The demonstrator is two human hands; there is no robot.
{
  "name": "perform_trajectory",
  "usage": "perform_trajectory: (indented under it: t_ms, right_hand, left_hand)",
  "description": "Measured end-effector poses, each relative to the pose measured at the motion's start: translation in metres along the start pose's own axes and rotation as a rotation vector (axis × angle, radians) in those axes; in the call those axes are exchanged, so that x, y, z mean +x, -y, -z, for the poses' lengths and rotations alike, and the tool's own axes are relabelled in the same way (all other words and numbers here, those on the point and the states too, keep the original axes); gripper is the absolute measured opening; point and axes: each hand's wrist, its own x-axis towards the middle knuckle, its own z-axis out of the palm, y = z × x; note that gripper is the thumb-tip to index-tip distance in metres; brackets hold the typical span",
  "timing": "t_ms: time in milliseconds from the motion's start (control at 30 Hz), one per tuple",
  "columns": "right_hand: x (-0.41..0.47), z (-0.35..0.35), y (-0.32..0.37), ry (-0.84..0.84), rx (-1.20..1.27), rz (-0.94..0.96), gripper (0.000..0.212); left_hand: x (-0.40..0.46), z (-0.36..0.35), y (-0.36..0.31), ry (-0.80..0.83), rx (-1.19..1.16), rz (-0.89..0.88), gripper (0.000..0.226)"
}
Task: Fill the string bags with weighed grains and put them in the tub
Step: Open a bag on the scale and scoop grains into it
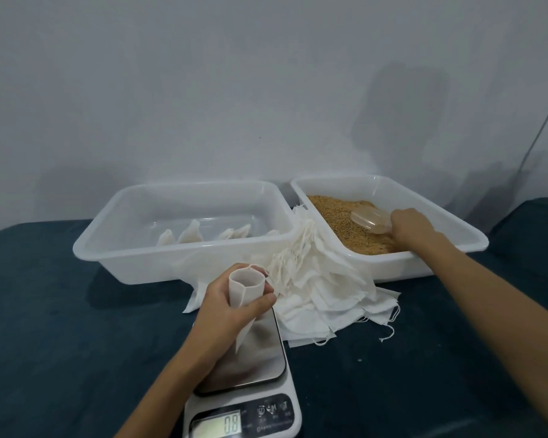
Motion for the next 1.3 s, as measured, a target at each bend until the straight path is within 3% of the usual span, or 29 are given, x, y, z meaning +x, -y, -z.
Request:
perform_trajectory:
  t_ms: [167, 267, 400, 567, 667, 1100, 1300]
  right_hand:
    - [0.000, 0.004, 0.003, -0.032, -0.065, -0.056, 0.019]
    - [0.001, 0.002, 0.005, -0.013, -0.053, 0.023, 0.022]
    - [0.006, -0.005, 0.009, 0.035, 0.066, 0.162, 0.019]
    - [0.006, -0.007, 0.006, 0.044, 0.168, 0.205, 0.006]
    - [0.003, -0.005, 0.001, 0.062, 0.257, 0.196, 0.013]
    - [-0.022, 0.005, -0.014, -0.061, 0.634, 0.127, 0.021]
    - [-0.045, 0.028, 0.003, -0.167, 0.776, 0.188, 0.027]
  left_hand:
    - [-0.001, -0.001, 0.000, -0.003, -0.011, 0.017, 0.021]
    - [0.000, -0.001, 0.000, -0.001, -0.002, 0.020, 0.021]
    - [0.000, -0.001, 0.000, -0.003, -0.010, 0.020, 0.020]
    - [0.000, 0.001, 0.001, -0.003, -0.016, 0.013, 0.021]
    - [0.000, 0.000, 0.001, -0.005, -0.013, 0.012, 0.020]
    - [0.001, 0.002, 0.003, -0.003, -0.030, 0.006, 0.021]
    - [0.002, 0.002, 0.005, 0.001, -0.033, 0.006, 0.020]
